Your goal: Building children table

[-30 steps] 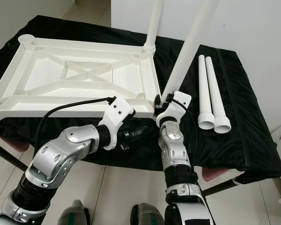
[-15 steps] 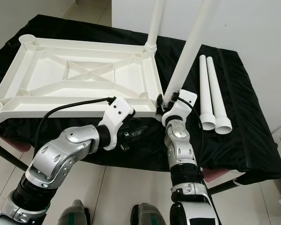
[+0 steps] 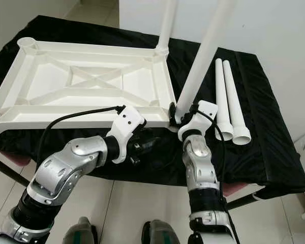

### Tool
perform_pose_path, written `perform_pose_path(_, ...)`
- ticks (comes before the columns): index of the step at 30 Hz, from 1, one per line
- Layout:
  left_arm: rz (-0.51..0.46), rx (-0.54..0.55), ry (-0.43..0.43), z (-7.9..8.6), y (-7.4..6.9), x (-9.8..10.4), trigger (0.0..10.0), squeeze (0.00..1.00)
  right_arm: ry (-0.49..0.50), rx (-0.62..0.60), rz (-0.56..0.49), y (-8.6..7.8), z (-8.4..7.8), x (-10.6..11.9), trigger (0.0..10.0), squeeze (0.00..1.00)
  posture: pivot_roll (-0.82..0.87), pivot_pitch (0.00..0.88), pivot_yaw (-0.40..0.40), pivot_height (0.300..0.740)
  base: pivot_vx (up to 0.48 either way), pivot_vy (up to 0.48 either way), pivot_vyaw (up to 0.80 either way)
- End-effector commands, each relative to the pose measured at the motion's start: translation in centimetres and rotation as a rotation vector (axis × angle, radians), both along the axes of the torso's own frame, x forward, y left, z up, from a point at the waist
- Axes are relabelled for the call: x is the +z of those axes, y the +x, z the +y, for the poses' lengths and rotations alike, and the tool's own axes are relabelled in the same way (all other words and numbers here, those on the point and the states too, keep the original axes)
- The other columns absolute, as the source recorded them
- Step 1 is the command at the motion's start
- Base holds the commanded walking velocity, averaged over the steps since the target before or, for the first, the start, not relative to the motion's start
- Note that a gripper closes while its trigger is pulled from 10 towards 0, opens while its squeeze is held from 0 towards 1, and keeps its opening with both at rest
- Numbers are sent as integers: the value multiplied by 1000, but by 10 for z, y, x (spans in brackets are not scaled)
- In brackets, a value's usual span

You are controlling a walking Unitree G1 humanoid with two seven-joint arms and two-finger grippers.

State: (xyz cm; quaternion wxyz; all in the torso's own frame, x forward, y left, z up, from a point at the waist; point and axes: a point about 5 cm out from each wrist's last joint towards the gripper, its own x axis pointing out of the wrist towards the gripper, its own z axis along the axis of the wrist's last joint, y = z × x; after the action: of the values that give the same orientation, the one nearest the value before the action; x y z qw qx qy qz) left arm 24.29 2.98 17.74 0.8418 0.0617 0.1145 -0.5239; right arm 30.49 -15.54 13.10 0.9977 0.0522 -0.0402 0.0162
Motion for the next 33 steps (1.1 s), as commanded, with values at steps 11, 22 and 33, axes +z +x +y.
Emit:
perform_pose_path(11,-3,48,16,1,1,-2,10000,0,-14,-27,-2,-19,-16,-4,0,0,-29,46,-84,740,0,0,0)
perform_pose_path(22,-6,46,20,1,1,-2,10000,0,4,-1,67,-20,-13,-11,10000,0,-19,39,-87,740,0,0,0)
perform_pose_path(33,-20,70,21,2,5,-2,10000,0,10,22,94,3,-15,-15,10000,0,-9,20,-88,740,0,0,0)
